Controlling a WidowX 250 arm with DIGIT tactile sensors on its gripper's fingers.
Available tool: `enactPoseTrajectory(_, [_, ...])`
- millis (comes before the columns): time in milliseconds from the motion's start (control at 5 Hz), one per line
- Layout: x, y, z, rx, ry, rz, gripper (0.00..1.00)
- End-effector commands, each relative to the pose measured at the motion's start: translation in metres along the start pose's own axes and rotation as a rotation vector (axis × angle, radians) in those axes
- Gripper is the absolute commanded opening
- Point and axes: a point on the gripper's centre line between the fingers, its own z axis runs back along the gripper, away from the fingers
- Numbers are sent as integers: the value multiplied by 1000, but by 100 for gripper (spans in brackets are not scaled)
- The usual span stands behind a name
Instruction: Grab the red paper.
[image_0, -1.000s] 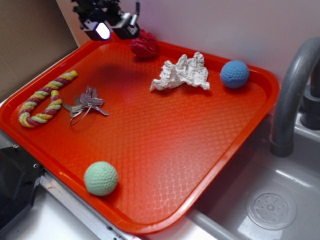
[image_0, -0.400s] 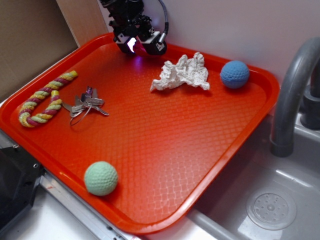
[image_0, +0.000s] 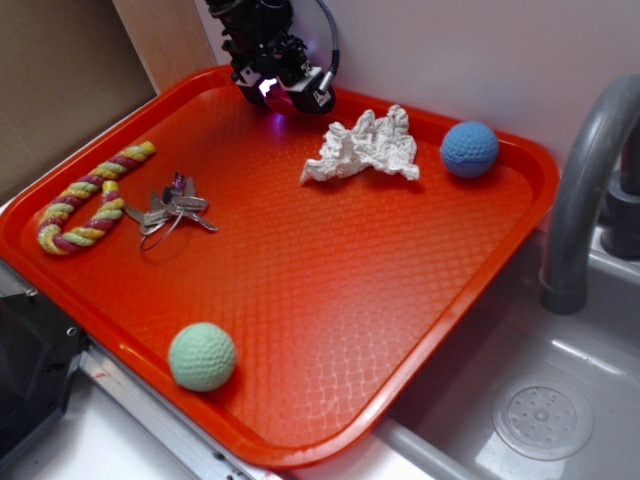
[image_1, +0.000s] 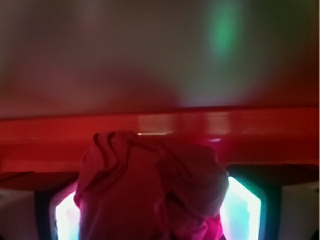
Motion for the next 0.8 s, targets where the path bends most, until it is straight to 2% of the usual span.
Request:
enactPoseTrajectory(0, [-9,-9,-10,101,10,-22,0])
enactPoseTrajectory(200, [-8,-7,-9,156,34,-42,0])
enactPoseTrajectory(400, [-6,-6,16,188,28,-37,0])
enactPoseTrajectory(600, [-5,-10,58,220,16,-20,0])
